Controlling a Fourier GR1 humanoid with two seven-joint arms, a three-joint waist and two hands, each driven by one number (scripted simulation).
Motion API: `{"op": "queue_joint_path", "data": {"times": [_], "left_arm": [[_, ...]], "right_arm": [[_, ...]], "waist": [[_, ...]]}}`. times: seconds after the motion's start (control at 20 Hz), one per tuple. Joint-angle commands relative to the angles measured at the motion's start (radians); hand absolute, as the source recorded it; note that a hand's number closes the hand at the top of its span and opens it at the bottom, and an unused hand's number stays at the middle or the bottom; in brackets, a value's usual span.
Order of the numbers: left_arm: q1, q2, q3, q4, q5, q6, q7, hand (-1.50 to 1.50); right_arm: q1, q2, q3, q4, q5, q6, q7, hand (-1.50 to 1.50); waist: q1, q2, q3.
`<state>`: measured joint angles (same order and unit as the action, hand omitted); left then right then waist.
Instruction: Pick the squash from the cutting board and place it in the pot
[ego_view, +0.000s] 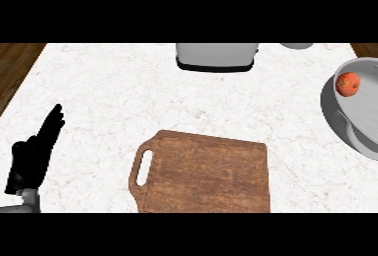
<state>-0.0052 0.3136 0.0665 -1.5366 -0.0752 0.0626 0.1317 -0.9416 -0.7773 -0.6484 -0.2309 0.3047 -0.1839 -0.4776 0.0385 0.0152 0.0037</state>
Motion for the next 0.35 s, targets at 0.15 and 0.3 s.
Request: {"op": "queue_joint_path", "data": {"times": [0.15, 0.3], "left_arm": [[-0.015, -0.018, 0.012, 0.052, -0.022, 0.014, -0.014, 0.0], [0.037, 0.014, 0.038, -0.076, 0.014, -0.018, 0.064, 0.0]], "right_arm": [[0.107, -0.055, -0.063, 0.009, -0.098, 0.178, -0.072, -1.5], [0.22, -0.089, -0.094, -0.007, -0.142, 0.236, -0.136, -1.5]], "waist": [[-0.02, -0.004, -0.001], [-0.027, -0.011, -0.001]]}}
